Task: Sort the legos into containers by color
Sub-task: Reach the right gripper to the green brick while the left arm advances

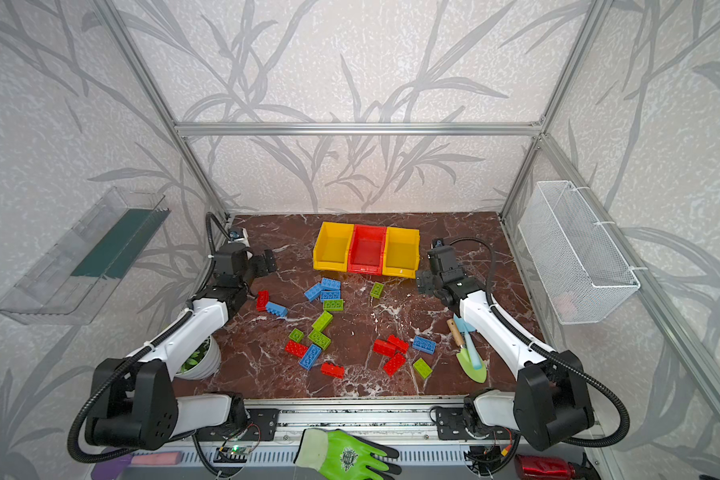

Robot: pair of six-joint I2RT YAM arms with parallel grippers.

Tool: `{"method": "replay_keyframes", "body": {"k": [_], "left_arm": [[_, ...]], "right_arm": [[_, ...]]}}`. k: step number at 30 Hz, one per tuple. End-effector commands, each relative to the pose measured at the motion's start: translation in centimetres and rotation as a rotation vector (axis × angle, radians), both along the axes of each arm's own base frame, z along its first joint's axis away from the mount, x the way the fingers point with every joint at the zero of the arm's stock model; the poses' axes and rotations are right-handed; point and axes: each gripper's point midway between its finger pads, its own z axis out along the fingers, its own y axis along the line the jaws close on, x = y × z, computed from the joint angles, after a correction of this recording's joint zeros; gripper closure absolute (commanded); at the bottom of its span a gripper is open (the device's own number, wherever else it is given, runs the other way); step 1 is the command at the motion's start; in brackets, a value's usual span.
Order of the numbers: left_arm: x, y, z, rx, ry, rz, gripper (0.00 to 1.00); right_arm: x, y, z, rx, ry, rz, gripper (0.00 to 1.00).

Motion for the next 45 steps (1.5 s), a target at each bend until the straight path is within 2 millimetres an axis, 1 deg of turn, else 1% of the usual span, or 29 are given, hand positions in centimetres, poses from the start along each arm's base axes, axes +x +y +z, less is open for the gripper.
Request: {"method": "replay_keyframes", "body": {"k": [1,4,9,12,15,20,22,24,26,30,32,37,40,45], "left_arm": [[-1.8,-2.6,-0.4,0.003,0.032,-0.049,0.01],[-2.8,-4.8,-0.4,0.005,0.035,-0.096,0.01],[-4.0,-7.4,-0.1,-0.022,0.036,-0.165,0.01],[-4.6,-8.7,0.0,-0.016,0.057,-0.217,0.01],[-5.0,-9.2,0.2,-0.002,0.065,-0.241,0.01],[-5.7,-9.6,0.8,-0.005,0.051,-0.268,0.01],[-6.0,-9.6,1.1,-0.007,0.046,-0.273,0.01],[-6.3,-9.4,1.1,-0.008,0.046,-0.270,0.01],[-6.6,-9.4,1.1,-0.012,0.043,-0.270,0.01],[-7.2,-8.9,0.8,-0.016,0.040,-0.258,0.01],[-7.4,-8.8,0.7,-0.019,0.035,-0.253,0.01],[-7.4,-9.2,0.9,-0.017,0.037,-0.280,0.01],[-7.2,-9.5,0.9,-0.023,0.043,-0.287,0.01],[-7.0,-10.2,0.4,-0.028,0.061,-0.321,0.01]], "right_arm": [[-1.9,0.2,-0.5,-0.004,0.053,-0.064,0.01],[-2.2,1.7,-1.1,0.019,0.078,-0.073,0.01],[-1.8,4.5,-1.4,0.051,0.127,-0.073,0.01],[-1.3,6.9,-1.3,0.031,0.125,-0.023,0.01],[-0.9,8.9,-1.6,0.018,0.140,-0.012,0.01],[-0.2,11.3,-3.0,0.042,0.225,-0.050,0.01],[0.3,12.6,-3.8,0.051,0.251,-0.050,0.00],[0.7,14.3,-4.2,0.065,0.267,-0.031,0.00],[1.0,15.4,-4.6,0.063,0.283,-0.035,0.01],[0.9,16.6,-6.2,0.069,0.345,-0.109,0.03],[0.9,17.0,-6.9,0.073,0.369,-0.128,0.07],[1.1,17.1,-8.0,0.074,0.389,-0.197,0.11],[0.9,17.2,-9.0,0.071,0.415,-0.225,0.11],[1.3,17.5,-10.2,0.078,0.414,-0.226,0.14]]}}
